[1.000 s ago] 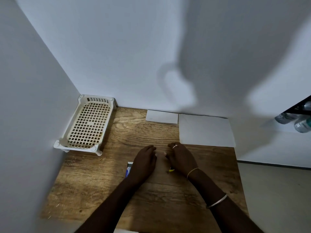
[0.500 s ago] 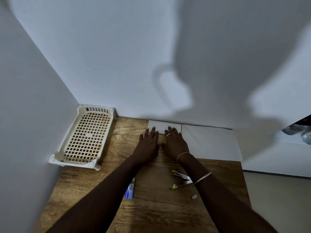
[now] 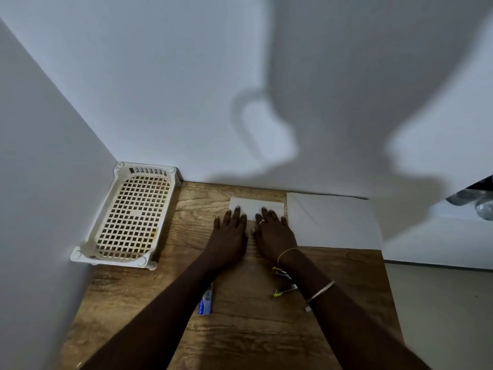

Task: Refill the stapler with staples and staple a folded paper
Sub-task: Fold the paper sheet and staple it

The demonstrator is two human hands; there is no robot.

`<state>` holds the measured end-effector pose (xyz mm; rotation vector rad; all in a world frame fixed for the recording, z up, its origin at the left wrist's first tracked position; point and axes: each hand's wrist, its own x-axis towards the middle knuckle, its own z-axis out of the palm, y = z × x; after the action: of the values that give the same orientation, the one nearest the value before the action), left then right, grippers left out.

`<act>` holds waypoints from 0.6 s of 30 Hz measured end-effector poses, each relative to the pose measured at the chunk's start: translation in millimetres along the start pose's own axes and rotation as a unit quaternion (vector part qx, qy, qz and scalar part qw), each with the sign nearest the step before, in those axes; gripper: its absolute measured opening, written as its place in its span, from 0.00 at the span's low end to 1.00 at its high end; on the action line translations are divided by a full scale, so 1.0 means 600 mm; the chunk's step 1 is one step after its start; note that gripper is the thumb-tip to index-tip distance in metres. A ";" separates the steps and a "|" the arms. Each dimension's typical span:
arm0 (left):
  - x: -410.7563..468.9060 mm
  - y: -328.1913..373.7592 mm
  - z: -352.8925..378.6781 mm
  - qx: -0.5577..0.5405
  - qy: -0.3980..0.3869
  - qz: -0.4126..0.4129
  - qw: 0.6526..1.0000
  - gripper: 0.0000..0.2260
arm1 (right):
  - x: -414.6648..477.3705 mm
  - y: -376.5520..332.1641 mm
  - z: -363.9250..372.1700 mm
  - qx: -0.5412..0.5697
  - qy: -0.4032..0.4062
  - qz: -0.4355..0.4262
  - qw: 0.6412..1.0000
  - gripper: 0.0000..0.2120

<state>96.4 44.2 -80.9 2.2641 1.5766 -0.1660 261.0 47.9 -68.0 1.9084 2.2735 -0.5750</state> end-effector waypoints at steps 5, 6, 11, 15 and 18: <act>-0.079 0.015 0.032 -0.020 0.002 -0.022 1.000 0.29 | -0.073 -0.021 0.037 -0.004 0.011 -0.011 1.000 0.28; -0.093 0.019 0.039 -0.017 0.001 -0.024 1.000 0.29 | -0.087 -0.024 0.044 -0.007 0.008 -0.013 1.000 0.28; -0.143 0.030 0.059 0.002 0.001 -0.026 1.000 0.28 | -0.141 -0.034 0.064 -0.019 -0.005 -0.016 1.000 0.28; -0.167 0.035 0.062 0.016 -0.006 -0.019 1.000 0.28 | -0.176 -0.046 0.074 -0.031 0.001 -0.014 0.999 0.28; -0.177 0.040 0.055 0.022 -0.010 -0.014 1.000 0.28 | -0.191 -0.052 0.071 -0.030 -0.002 -0.006 1.000 0.28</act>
<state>83.4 -68.8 -73.3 2.2664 1.6101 -0.2320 247.0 -77.6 -62.9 1.8655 2.2742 -0.5046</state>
